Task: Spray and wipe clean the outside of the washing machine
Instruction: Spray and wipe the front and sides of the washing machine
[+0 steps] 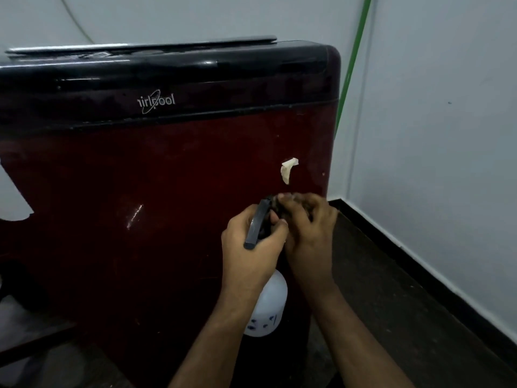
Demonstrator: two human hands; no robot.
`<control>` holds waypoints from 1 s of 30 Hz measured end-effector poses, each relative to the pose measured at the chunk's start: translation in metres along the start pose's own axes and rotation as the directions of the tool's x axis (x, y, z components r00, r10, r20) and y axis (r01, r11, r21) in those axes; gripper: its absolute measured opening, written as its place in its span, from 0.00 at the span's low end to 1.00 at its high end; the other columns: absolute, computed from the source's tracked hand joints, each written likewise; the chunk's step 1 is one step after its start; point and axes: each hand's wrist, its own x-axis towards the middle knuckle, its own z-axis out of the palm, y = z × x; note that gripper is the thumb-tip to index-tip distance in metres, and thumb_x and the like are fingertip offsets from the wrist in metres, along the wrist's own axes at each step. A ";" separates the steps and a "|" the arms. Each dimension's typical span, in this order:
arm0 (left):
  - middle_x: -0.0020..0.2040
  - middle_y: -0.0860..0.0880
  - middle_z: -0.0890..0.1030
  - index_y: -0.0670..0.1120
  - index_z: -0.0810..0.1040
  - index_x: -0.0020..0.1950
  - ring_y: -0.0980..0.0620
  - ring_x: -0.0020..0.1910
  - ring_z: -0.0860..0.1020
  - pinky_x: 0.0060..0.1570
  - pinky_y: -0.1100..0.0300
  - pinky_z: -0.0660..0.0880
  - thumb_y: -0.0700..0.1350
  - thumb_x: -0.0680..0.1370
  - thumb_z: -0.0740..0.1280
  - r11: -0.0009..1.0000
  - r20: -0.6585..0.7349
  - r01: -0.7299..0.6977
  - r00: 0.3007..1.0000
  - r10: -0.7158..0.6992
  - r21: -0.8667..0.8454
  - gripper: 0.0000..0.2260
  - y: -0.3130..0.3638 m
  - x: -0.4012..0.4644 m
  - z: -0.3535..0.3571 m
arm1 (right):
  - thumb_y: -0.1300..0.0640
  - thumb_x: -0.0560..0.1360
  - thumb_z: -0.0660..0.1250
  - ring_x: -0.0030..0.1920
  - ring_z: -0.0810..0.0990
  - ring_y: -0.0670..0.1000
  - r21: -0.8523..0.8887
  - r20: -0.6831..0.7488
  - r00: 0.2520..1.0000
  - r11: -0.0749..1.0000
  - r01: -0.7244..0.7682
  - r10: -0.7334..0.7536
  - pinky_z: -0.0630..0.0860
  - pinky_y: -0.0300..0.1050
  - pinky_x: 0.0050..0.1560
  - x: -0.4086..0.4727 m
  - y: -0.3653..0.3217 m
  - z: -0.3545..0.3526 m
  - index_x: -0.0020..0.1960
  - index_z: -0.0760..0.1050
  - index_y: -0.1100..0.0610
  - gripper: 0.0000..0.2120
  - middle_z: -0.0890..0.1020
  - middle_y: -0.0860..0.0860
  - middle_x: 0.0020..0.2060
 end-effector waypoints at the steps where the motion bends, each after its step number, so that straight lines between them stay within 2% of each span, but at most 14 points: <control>1: 0.32 0.47 0.78 0.46 0.78 0.39 0.45 0.30 0.76 0.33 0.46 0.76 0.40 0.78 0.73 1.000 0.008 0.000 1.000 0.000 0.004 0.09 -0.002 0.000 0.001 | 0.62 0.77 0.72 0.61 0.70 0.56 0.002 -0.009 0.999 0.999 -0.032 0.032 0.75 0.50 0.55 -0.006 0.005 -0.001 0.67 0.79 0.52 0.18 0.72 0.55 0.61; 2: 0.32 0.48 0.78 0.46 0.78 0.39 0.47 0.30 0.76 0.33 0.47 0.76 0.40 0.78 0.73 1.000 0.018 0.004 1.000 -0.004 0.008 0.09 -0.003 -0.001 0.002 | 0.64 0.77 0.71 0.60 0.70 0.55 0.030 -0.052 0.993 0.994 -0.101 0.102 0.74 0.49 0.55 -0.004 0.008 -0.002 0.66 0.79 0.53 0.18 0.72 0.55 0.61; 4: 0.31 0.50 0.77 0.47 0.78 0.39 0.49 0.31 0.76 0.33 0.49 0.75 0.41 0.78 0.73 1.000 0.036 0.005 0.999 -0.005 0.009 0.09 -0.006 -0.001 0.001 | 0.65 0.78 0.69 0.60 0.69 0.53 0.111 -0.182 0.954 0.969 -0.221 0.238 0.69 0.38 0.56 0.015 0.005 -0.003 0.66 0.78 0.54 0.17 0.72 0.56 0.59; 6: 0.32 0.50 0.77 0.46 0.79 0.40 0.49 0.31 0.76 0.33 0.50 0.75 0.41 0.78 0.72 1.000 0.044 0.002 0.999 -0.003 0.005 0.08 -0.008 0.000 0.001 | 0.64 0.79 0.68 0.59 0.70 0.52 0.140 -0.256 0.939 0.970 -0.199 0.230 0.67 0.34 0.57 0.038 -0.004 -0.002 0.64 0.79 0.56 0.14 0.73 0.57 0.58; 9: 0.32 0.48 0.78 0.46 0.79 0.40 0.48 0.31 0.77 0.33 0.49 0.76 0.40 0.77 0.73 1.000 0.047 0.002 0.999 -0.003 0.023 0.07 -0.009 0.001 0.005 | 0.59 0.79 0.70 0.61 0.72 0.54 0.112 -0.141 0.988 0.993 -0.041 0.057 0.72 0.43 0.58 0.031 -0.010 0.000 0.63 0.79 0.53 0.13 0.74 0.55 0.59; 11: 0.34 0.47 0.80 0.45 0.79 0.40 0.46 0.33 0.79 0.35 0.48 0.78 0.40 0.76 0.72 0.999 0.090 -0.005 0.996 0.001 0.047 0.06 -0.007 -0.001 0.009 | 0.54 0.78 0.70 0.61 0.71 0.53 0.067 -0.023 1.000 0.998 -0.011 0.013 0.72 0.44 0.56 0.002 0.000 -0.001 0.65 0.77 0.51 0.15 0.74 0.54 0.60; 14: 0.31 0.51 0.77 0.44 0.77 0.38 0.54 0.30 0.75 0.33 0.57 0.74 0.38 0.73 0.72 0.996 0.141 -0.004 0.990 -0.009 0.093 0.07 -0.006 -0.005 0.015 | 0.59 0.77 0.73 0.61 0.70 0.51 0.094 0.000 0.990 0.985 -0.144 0.144 0.76 0.50 0.55 -0.021 0.023 -0.002 0.64 0.76 0.51 0.17 0.72 0.52 0.59; 18: 0.28 0.53 0.73 0.43 0.75 0.36 0.56 0.28 0.71 0.30 0.62 0.69 0.37 0.73 0.73 0.993 0.133 0.027 0.990 -0.042 0.115 0.09 -0.012 -0.013 0.015 | 0.62 0.78 0.70 0.60 0.71 0.55 0.110 -0.119 0.966 0.970 -0.216 0.229 0.76 0.53 0.55 0.003 0.020 -0.001 0.65 0.77 0.54 0.16 0.71 0.55 0.59; 20: 0.28 0.52 0.73 0.42 0.75 0.37 0.55 0.28 0.72 0.30 0.60 0.70 0.37 0.74 0.72 0.994 0.120 0.044 0.991 -0.055 0.095 0.08 -0.020 -0.016 0.010 | 0.60 0.79 0.69 0.61 0.71 0.55 0.087 -0.123 0.980 0.985 -0.147 0.157 0.74 0.49 0.56 0.007 0.009 0.003 0.64 0.77 0.53 0.15 0.72 0.55 0.60; 22: 0.30 0.51 0.75 0.43 0.76 0.38 0.54 0.30 0.73 0.31 0.59 0.71 0.36 0.75 0.72 0.997 0.106 0.049 0.993 -0.054 0.054 0.08 -0.028 -0.019 0.004 | 0.55 0.79 0.67 0.60 0.71 0.56 0.060 -0.003 1.000 0.998 -0.004 0.004 0.72 0.47 0.55 -0.012 0.007 0.007 0.63 0.76 0.49 0.13 0.73 0.54 0.61; 24: 0.32 0.47 0.77 0.44 0.77 0.40 0.53 0.31 0.74 0.32 0.59 0.72 0.36 0.76 0.71 0.999 0.092 0.042 0.995 -0.043 0.008 0.07 -0.035 -0.022 -0.005 | 0.54 0.78 0.70 0.58 0.71 0.57 0.030 0.144 0.983 0.993 0.111 -0.114 0.74 0.51 0.52 -0.041 0.018 0.012 0.61 0.76 0.48 0.12 0.74 0.54 0.62; 25: 0.33 0.45 0.77 0.44 0.77 0.41 0.52 0.31 0.74 0.32 0.59 0.72 0.36 0.77 0.71 0.999 0.096 0.039 0.995 -0.038 -0.006 0.07 -0.036 -0.023 -0.005 | 0.56 0.77 0.73 0.58 0.71 0.57 0.009 0.160 0.981 0.994 0.109 -0.109 0.75 0.54 0.51 -0.051 0.027 0.009 0.60 0.77 0.48 0.13 0.74 0.54 0.62; 28: 0.34 0.42 0.77 0.43 0.77 0.42 0.47 0.31 0.73 0.33 0.59 0.71 0.37 0.78 0.71 0.999 0.092 0.033 0.995 -0.033 0.000 0.07 -0.042 -0.023 -0.010 | 0.66 0.75 0.74 0.59 0.71 0.57 0.031 -0.020 0.998 0.998 -0.059 0.060 0.75 0.60 0.50 -0.040 0.034 0.011 0.59 0.82 0.52 0.16 0.75 0.55 0.59; 30: 0.34 0.43 0.77 0.43 0.78 0.43 0.45 0.31 0.74 0.33 0.58 0.71 0.37 0.79 0.72 1.000 0.087 0.030 0.996 -0.029 -0.008 0.06 -0.046 -0.022 -0.009 | 0.68 0.76 0.72 0.59 0.73 0.58 0.107 -0.172 0.978 0.989 -0.101 0.118 0.74 0.61 0.53 -0.014 0.022 0.013 0.58 0.83 0.53 0.16 0.75 0.54 0.59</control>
